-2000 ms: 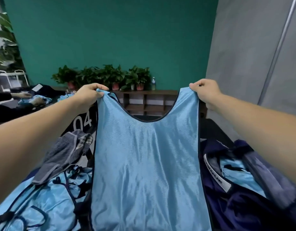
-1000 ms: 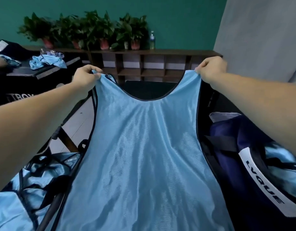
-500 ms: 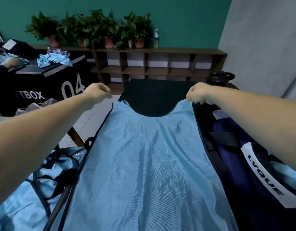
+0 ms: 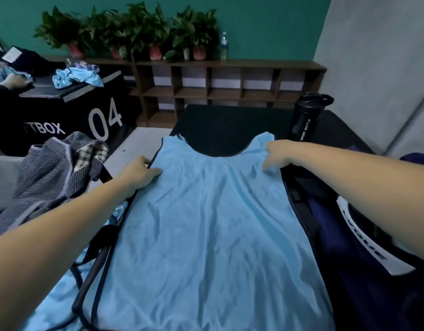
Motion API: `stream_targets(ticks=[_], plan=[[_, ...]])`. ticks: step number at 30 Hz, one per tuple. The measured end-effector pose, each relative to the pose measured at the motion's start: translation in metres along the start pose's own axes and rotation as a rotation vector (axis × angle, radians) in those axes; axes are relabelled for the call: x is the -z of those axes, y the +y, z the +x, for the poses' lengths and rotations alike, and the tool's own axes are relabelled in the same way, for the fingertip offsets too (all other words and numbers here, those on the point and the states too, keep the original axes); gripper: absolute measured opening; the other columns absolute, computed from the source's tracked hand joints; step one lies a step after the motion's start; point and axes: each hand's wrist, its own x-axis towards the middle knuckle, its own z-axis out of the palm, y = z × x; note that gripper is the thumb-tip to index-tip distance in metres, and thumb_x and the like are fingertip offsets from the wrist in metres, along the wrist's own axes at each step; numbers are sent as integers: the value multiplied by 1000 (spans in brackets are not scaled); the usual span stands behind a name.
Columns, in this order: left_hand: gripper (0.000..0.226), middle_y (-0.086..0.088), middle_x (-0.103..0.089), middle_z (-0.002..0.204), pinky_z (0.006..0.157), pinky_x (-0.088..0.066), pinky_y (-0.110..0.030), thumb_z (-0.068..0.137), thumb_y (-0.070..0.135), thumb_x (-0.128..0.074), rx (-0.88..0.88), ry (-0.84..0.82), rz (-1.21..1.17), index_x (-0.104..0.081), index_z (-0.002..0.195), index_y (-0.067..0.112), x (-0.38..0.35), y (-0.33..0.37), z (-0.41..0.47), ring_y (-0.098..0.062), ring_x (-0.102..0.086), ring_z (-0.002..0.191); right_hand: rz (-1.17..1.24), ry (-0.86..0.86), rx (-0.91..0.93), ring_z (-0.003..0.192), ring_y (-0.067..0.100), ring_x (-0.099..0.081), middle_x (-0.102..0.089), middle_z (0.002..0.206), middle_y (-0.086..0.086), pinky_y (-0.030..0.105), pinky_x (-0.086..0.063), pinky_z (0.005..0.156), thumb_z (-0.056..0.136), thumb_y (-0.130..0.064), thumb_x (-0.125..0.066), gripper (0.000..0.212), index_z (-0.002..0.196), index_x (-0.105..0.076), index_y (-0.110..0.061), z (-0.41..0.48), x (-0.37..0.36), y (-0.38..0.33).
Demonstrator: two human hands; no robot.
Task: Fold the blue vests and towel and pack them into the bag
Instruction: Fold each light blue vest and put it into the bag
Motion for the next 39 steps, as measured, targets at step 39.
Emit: stream_targets(ticks=[39], plan=[[35,-4,-70,69,52,-41,-30,90,45,-81,-88,131,349,-70,77,14,44,-78,-309,-21,-65,66,505,224,-76,91,26,-66,-69,95,2,44,-57,85,92,-43,-72,26,96,-56,-23,-313,-153,44]])
